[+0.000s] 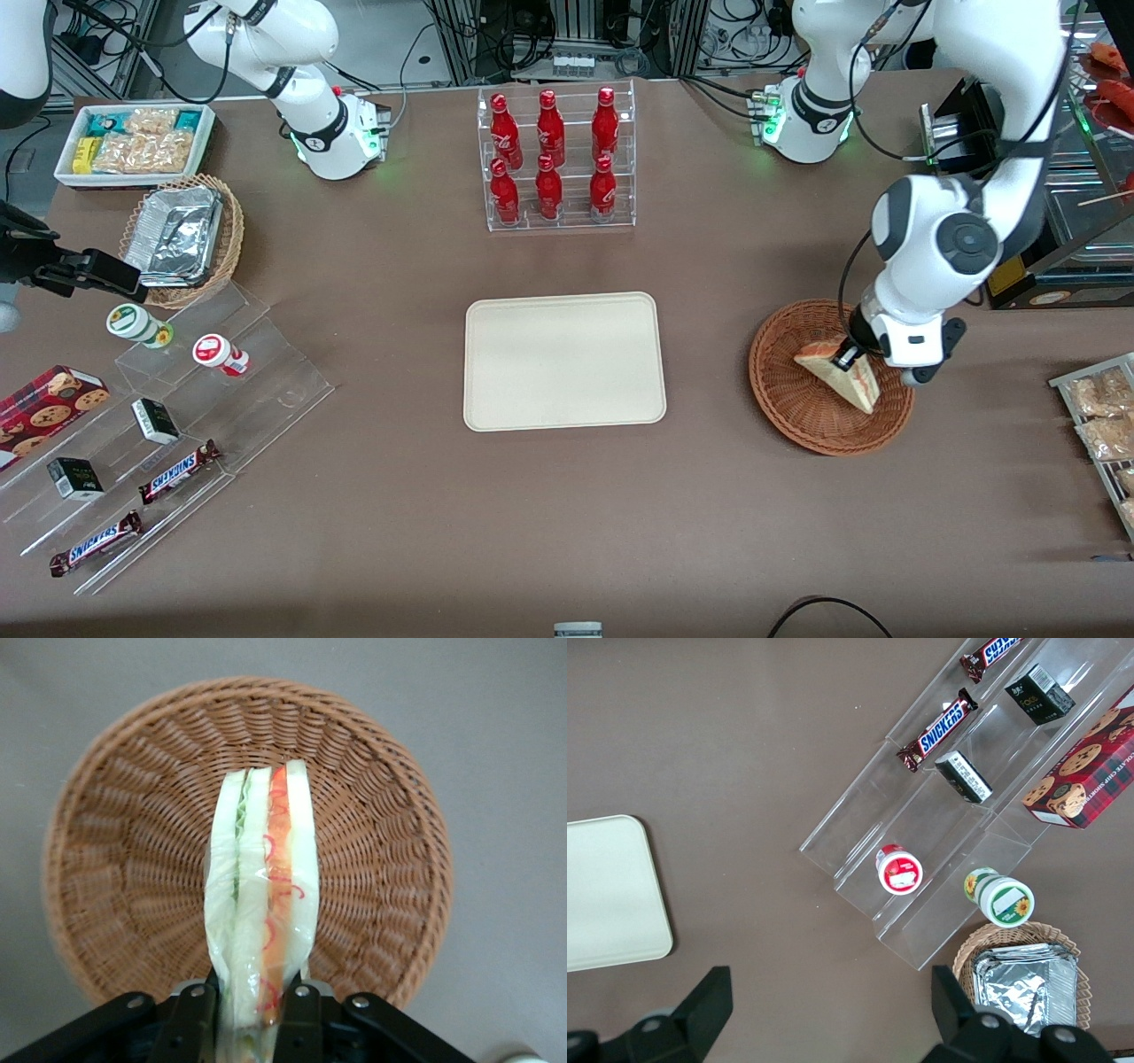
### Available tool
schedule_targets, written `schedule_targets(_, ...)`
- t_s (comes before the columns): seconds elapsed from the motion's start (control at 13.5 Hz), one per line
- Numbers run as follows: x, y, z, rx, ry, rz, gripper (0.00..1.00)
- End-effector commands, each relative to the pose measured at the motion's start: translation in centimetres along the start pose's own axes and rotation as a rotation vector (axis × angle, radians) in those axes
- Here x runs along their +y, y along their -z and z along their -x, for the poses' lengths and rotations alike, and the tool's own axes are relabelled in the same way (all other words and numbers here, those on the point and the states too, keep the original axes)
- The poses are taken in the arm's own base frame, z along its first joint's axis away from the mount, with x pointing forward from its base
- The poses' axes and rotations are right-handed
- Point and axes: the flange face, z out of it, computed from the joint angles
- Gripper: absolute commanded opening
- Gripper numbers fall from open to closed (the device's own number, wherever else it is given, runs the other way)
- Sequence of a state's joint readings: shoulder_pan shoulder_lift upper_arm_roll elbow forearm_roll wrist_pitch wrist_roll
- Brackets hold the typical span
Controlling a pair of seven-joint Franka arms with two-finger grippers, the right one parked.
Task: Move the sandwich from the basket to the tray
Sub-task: 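Close the left gripper on the sandwich and lift it, then carry the held sandwich with the left gripper over the cream tray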
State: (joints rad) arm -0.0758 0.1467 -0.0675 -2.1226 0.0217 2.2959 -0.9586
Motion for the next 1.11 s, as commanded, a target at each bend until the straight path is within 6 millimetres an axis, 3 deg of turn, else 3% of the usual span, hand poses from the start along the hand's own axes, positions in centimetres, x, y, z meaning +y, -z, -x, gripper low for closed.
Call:
schedule_targets(0.0,4.0,6.5,0.8,0.019,-0.060,-0.015,0.04)
schedule_targets(0.22,8.3,10.4,3.8,0.035,-0.134,0.019,0.05)
schedule_targets(0.37,11.7,11.3,7.7,0.042,-0.204,0.047,0.05)
schedule_targets(0.52,15.0,10.4,12.4,0.034,-0.289,0.051,0.05)
schedule_targets(0.81,20.4,7.9,19.9,0.016,-0.413,0.060,0.05)
schedule_targets(1.04,23.3,4.5,24.8,0.000,-0.496,0.041,0.05)
